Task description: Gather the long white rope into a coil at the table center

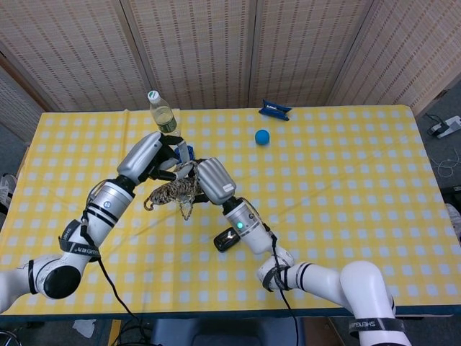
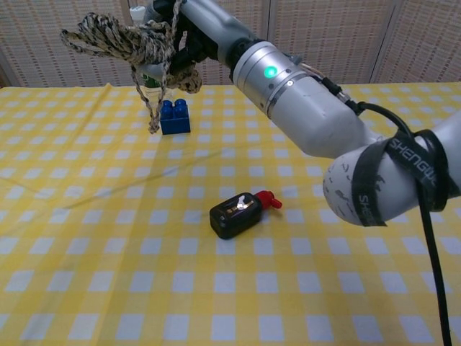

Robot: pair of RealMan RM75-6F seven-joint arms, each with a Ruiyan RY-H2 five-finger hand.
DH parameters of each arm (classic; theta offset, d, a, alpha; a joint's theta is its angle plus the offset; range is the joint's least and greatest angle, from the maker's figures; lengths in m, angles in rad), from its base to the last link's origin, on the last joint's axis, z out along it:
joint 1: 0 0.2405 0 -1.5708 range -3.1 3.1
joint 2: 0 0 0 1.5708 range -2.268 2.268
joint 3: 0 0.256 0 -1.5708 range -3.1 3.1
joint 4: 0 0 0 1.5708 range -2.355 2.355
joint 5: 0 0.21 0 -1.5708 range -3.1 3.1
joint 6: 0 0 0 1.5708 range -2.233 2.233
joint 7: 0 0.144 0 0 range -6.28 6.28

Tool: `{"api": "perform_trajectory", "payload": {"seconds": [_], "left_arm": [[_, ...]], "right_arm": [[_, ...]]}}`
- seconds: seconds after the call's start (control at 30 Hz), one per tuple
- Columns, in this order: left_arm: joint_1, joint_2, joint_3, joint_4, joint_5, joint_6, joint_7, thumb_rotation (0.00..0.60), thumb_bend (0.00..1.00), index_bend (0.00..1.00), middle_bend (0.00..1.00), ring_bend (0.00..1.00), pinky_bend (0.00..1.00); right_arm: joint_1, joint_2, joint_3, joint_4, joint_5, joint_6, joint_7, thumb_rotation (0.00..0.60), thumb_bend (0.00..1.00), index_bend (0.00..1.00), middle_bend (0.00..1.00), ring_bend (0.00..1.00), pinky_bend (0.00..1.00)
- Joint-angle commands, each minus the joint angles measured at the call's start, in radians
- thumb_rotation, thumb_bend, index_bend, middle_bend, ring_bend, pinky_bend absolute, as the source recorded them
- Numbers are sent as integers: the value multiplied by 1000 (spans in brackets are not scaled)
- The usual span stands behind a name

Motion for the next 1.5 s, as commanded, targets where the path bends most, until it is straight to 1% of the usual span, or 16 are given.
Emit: {"api": "perform_trajectory", "payload": {"seconds": [0.03, 0.27, 0.43, 0.5, 0.7, 0.9, 1.2, 1.33, 1.5], "left_arm": [[-8, -9, -4, 31, -39, 2, -7, 600, 369, 792, 1000, 1000, 1000], [0, 3, 14, 89, -101, -2, 8, 600, 369, 792, 1000, 1000, 1000], [36, 34, 41, 128, -127, -35, -1, 600, 369, 792, 1000, 1000, 1000], [48, 35, 58, 152, -137, -50, -3, 600, 369, 792, 1000, 1000, 1000], [76, 15, 90, 221, -167, -85, -22, 600, 369, 792, 1000, 1000, 1000], [108, 2, 127, 246, -134, -90, -11, 600, 369, 792, 1000, 1000, 1000], [150, -7, 161, 262, -96, -101, -8, 600, 369, 792, 1000, 1000, 1000], [167, -9, 168, 261, -78, -99, -11, 600, 368, 792, 1000, 1000, 1000], [196, -5, 183, 239, -6, -66, 7, 600, 369, 792, 1000, 1000, 1000]], "right_arm": [[-11, 9, -19, -9, -20, 8, 36, 600, 414, 807, 686, 614, 620], [-53, 51, -57, -58, -61, 42, 105, 600, 413, 826, 705, 614, 620], [-94, 100, -83, -116, -97, 88, 156, 600, 402, 837, 716, 614, 620], [-110, 117, -85, -144, -106, 110, 178, 600, 399, 841, 717, 614, 620], [-139, 150, -70, -204, -123, 170, 208, 600, 396, 844, 720, 614, 620], [-157, 181, -31, -256, -108, 204, 219, 600, 394, 845, 722, 614, 620], [-175, 189, 3, -265, -84, 231, 224, 600, 395, 846, 723, 616, 620], [-179, 182, 13, -255, -74, 238, 221, 600, 395, 846, 723, 617, 620], [-179, 168, 26, -239, -56, 240, 200, 600, 395, 846, 724, 617, 620]]}}
